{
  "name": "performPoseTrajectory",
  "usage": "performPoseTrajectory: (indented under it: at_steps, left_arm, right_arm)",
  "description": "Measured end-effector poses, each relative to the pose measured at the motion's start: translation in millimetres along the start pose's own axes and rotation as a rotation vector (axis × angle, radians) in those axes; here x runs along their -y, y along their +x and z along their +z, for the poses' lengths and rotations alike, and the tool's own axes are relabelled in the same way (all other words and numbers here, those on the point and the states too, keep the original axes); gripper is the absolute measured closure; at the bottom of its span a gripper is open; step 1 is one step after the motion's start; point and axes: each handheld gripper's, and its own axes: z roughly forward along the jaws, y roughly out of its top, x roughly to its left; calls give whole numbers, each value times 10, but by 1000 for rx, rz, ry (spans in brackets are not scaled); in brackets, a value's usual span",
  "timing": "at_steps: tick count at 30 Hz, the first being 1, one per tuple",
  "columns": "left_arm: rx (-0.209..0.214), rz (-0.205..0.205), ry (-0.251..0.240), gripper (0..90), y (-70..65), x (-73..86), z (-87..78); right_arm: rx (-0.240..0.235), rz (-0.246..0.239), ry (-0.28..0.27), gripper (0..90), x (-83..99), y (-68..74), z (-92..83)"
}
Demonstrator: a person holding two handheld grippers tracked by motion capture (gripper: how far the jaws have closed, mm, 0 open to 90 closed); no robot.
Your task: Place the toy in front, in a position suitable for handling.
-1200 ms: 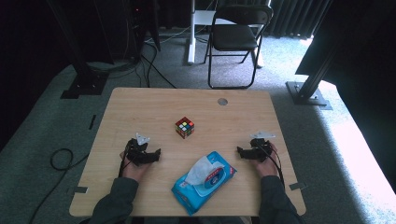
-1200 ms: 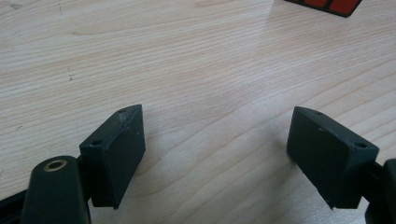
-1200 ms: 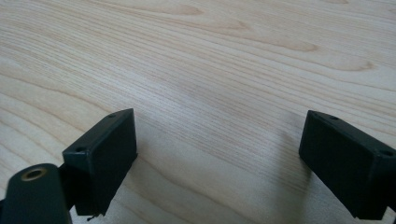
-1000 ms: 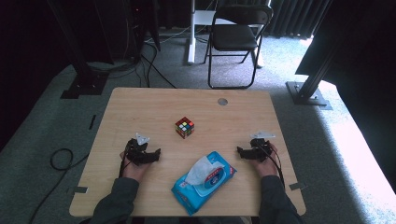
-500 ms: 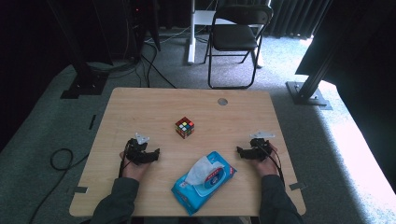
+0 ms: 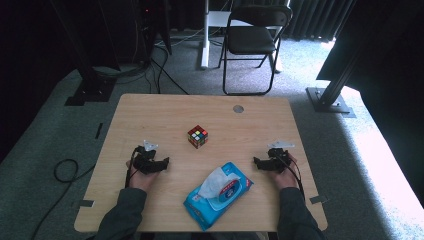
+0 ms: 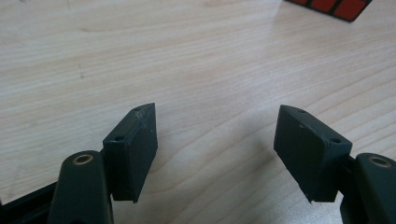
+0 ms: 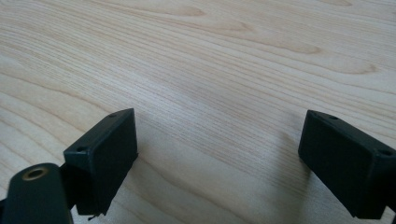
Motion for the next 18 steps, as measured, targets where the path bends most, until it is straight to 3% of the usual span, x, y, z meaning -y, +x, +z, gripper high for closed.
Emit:
performPoseTrajectory:
  at_steps: [14, 18]
  left_arm:
    - [2, 11, -38, 289, 102, -212, -175]
    - [11, 32, -47, 286, 102, -290, -222]
  right_arm:
    - [0, 0, -1, 114, 0, 0, 0]
    - [0, 1, 0, 114, 0, 1, 0]
